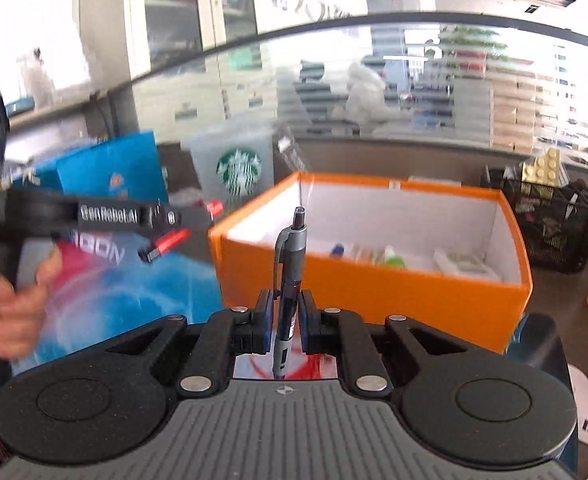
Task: Organize rigid objects
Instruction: 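Lift and carry the red stick and black pen over the orange box, then lower into the box and open left gripper while right gripper releases the pen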
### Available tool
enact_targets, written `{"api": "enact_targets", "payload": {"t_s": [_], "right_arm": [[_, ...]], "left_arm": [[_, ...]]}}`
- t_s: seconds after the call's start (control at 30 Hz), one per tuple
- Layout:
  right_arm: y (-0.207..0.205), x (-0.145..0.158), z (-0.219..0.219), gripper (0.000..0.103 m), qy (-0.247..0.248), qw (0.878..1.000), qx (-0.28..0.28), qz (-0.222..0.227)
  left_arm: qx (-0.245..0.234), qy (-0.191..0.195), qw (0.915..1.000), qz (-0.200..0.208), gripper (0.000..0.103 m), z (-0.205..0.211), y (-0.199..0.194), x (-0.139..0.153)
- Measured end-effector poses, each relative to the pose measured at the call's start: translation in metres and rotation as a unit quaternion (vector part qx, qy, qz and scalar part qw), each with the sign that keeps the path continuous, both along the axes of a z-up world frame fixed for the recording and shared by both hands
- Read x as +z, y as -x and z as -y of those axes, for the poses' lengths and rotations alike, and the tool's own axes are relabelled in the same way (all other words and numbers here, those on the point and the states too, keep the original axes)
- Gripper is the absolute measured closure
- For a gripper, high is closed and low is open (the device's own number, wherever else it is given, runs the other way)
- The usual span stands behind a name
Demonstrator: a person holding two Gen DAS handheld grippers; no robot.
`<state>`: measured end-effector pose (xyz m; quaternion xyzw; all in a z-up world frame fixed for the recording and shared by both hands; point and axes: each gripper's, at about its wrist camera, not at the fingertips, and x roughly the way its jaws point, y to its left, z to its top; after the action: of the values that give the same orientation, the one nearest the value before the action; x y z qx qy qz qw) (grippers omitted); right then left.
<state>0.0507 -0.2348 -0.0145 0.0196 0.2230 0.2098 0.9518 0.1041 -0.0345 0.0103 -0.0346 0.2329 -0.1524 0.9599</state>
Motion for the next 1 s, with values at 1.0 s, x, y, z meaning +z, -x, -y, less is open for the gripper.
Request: {"api": "enact_targets", "payload": {"t_s": [1.0], "right_arm": [[-0.113, 0.039, 0.036, 0.091, -0.025, 0.999, -0.045, 0.006]], "left_arm": [[-0.056, -0.034, 0.9954, -0.07, 0.087, 0.04, -0.123, -0.01]]}}
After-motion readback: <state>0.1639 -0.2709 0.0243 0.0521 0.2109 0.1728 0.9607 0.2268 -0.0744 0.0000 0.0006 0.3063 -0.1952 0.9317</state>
